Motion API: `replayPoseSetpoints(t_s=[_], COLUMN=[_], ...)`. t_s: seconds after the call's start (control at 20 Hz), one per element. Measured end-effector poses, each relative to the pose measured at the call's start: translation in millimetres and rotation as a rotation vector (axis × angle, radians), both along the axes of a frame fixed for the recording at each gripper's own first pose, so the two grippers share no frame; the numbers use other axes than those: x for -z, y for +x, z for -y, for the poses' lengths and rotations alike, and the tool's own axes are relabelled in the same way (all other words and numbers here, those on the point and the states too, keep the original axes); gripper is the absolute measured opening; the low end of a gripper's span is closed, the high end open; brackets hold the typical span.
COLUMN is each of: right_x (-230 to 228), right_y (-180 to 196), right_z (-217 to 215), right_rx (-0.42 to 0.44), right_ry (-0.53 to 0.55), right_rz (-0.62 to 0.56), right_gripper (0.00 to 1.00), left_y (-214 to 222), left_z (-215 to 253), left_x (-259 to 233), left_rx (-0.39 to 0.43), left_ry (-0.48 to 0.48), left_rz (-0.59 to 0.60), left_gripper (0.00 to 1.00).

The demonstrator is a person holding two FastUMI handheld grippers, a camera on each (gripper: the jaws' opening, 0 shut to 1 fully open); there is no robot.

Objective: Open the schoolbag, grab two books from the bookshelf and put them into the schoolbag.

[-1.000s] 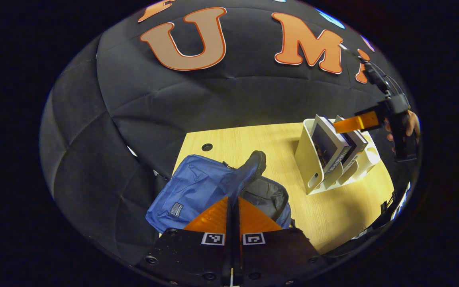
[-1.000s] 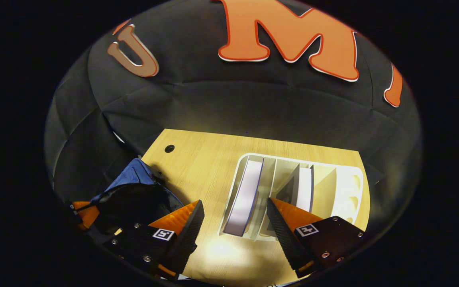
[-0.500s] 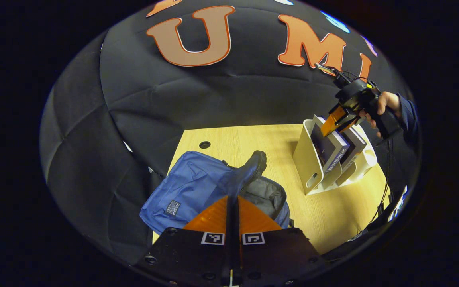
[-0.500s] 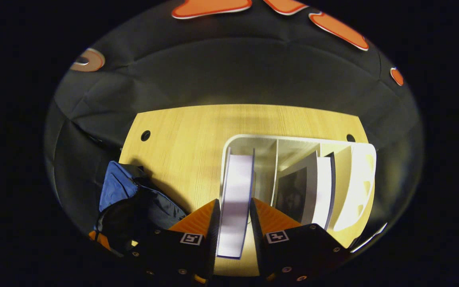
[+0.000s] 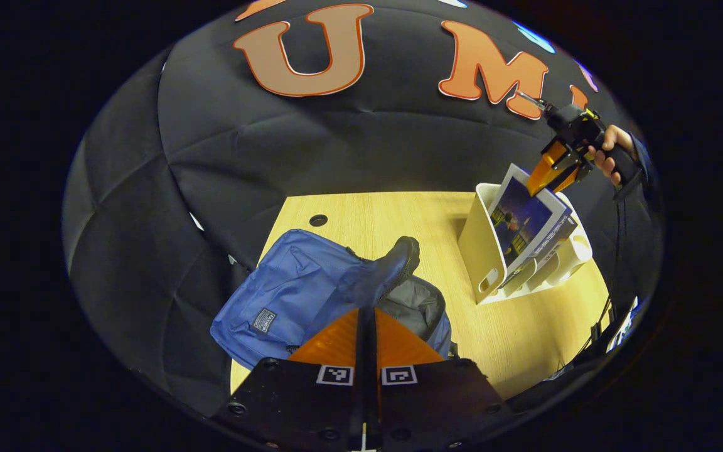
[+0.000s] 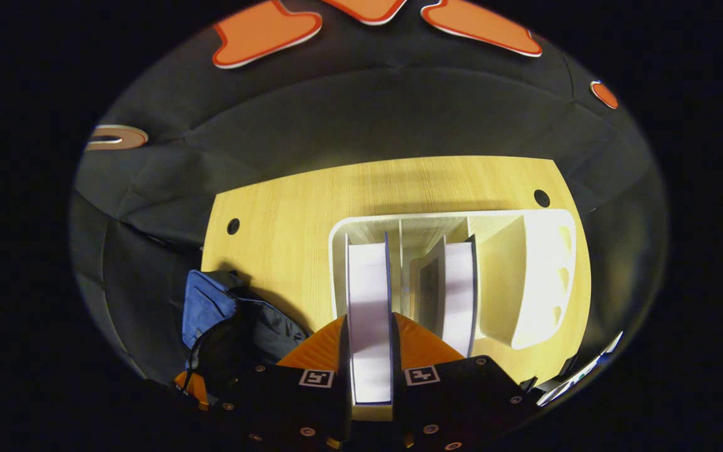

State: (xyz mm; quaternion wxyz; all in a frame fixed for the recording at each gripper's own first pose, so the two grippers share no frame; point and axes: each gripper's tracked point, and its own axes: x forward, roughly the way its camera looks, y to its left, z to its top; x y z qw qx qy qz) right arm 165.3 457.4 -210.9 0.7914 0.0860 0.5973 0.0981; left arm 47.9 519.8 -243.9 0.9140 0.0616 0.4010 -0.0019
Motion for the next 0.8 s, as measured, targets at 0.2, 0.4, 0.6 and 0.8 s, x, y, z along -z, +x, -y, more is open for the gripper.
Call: replayPoseSetpoints(t_s=[0.2,0.4,0.6,0.8], right_x=[-39,-73,-114,-136], right_y=[-1,-6,-21,-36], right_z=[12,19,21,20], right_rx=[-0.013,-0.022,-0.023,-0.010], right_ry=[0.027,0.099,0.189,0.284], right_rz=[0.053,0.110,0.166,0.214], right_gripper=[0.25,0.25,0.25,0.25], left_y=[0,-2,1,3], left_z=[4,6,3,-1], left_x=[-1,-3,-8,-21], left_rx=[0.007,0.002,-0.015,0.002], left_ry=[0.011,0.016,0.018,0.045], left_rz=[-0.006,-0.010,-0.007,-0.012], left_gripper=[0.02,0.02,0.02,0.02])
